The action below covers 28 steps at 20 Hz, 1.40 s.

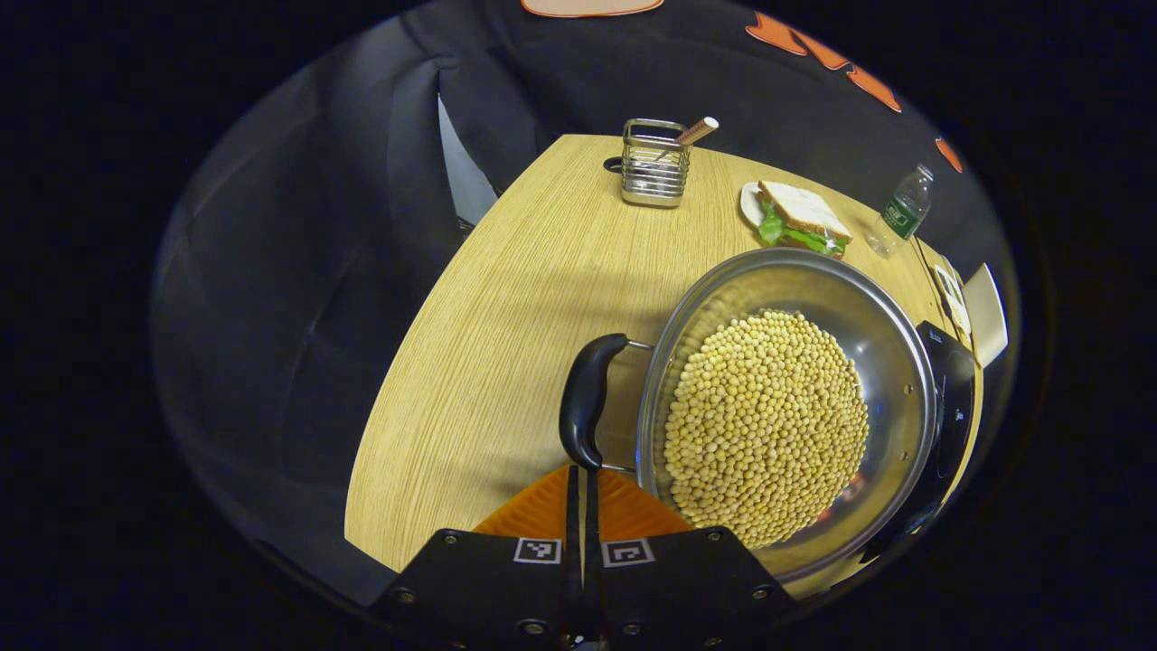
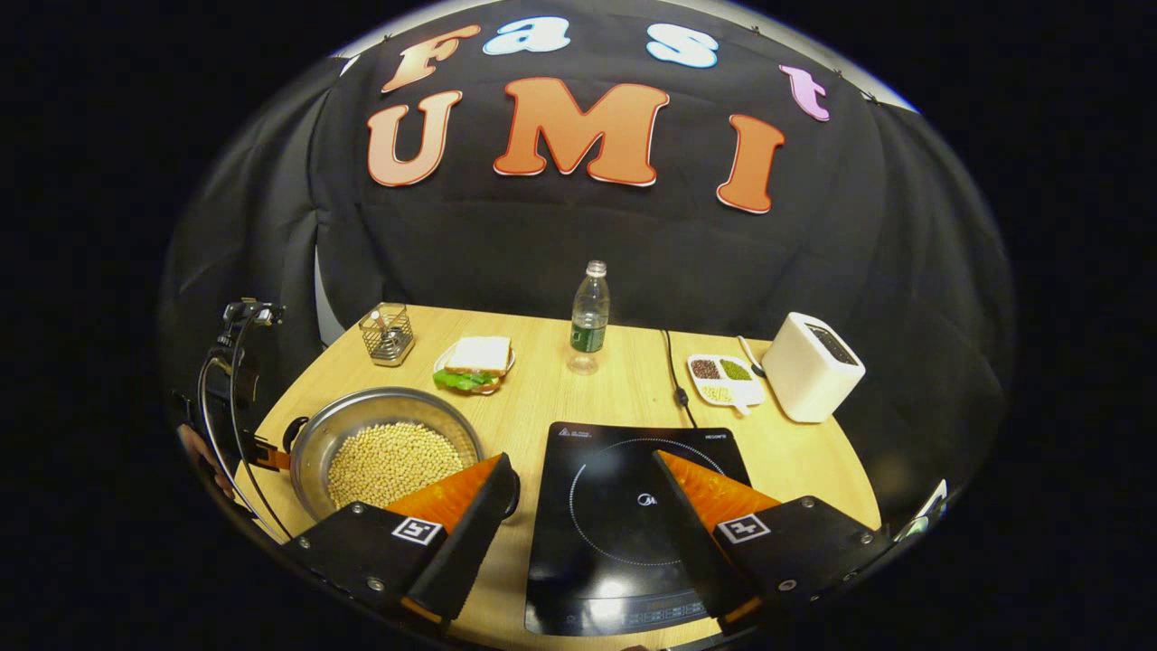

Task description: First push the handle of the pot to place it horizontally, then grasp the pot with both hands and set it on the induction cooktop.

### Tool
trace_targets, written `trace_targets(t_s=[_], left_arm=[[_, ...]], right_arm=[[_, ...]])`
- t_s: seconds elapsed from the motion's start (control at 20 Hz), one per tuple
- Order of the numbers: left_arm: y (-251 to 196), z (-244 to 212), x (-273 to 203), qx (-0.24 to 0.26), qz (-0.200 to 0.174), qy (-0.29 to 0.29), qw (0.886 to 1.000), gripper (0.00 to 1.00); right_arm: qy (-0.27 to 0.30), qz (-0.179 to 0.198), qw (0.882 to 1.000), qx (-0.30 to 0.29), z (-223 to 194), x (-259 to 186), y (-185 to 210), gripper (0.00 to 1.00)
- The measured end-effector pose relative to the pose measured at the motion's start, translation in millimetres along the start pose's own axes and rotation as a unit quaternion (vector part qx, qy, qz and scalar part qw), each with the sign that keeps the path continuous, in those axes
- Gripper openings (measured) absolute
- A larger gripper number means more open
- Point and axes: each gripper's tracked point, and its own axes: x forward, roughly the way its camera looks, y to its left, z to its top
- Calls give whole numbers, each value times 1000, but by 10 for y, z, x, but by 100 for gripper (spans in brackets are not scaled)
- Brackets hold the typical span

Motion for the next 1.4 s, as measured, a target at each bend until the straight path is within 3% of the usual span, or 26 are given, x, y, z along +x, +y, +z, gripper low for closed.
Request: trace_targets(t_s=[0.25, 0.6, 0.8, 0.85, 1.05, 1.1, 1.15, 1.4], left_arm=[[-53, -25, -120, -2, -40, -6, 999, 5], [41, 324, -395, 86, -45, -74, 993, 2], [-106, 378, -463, 112, -70, -74, 988, 5], [-142, 394, -457, 112, -76, -73, 988, 12], [-187, 492, -479, 85, -103, -66, 989, 76], [-203, 510, -438, 83, -109, -63, 989, 84], [-189, 528, -384, 86, -108, -58, 989, 90], [-172, 460, -62, 71, -114, -42, 990, 90]], right_arm=[[54, 29, 998, -3, -262, 159, 281, 95], [119, 75, 990, 18, -493, 379, 659, 95], [151, 88, 984, 19, -603, 515, 789, 95], [155, 90, 984, 19, -622, 547, 815, 95], [183, 91, 979, 18, -729, 684, 872, 95], [193, 90, 977, 19, -780, 720, 888, 95], [201, 92, 975, 23, -812, 745, 909, 95], [221, 86, 971, 33, -957, 937, 941, 94]])
